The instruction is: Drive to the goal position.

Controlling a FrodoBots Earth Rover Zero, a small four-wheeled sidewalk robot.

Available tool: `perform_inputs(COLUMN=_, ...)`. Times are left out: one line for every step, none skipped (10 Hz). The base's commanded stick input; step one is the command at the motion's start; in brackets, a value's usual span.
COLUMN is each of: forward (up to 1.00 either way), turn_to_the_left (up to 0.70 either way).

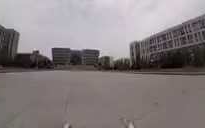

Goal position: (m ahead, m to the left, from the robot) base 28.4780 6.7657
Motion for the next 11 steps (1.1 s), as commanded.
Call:
perform_inputs(forward=0.85, turn_to_the_left=0.0)
perform_inputs(forward=0.85, turn_to_the_left=0.0)
perform_inputs(forward=0.85, turn_to_the_left=0.0)
perform_inputs(forward=0.85, turn_to_the_left=0.0)
perform_inputs(forward=0.85, turn_to_the_left=0.0)
perform_inputs(forward=0.85, turn_to_the_left=0.0)
perform_inputs(forward=0.85, turn_to_the_left=0.02)
perform_inputs(forward=0.85, turn_to_the_left=0.02)
perform_inputs(forward=0.85, turn_to_the_left=0.01)
perform_inputs(forward=0.85, turn_to_the_left=0.0)
perform_inputs(forward=0.85, turn_to_the_left=0.0)
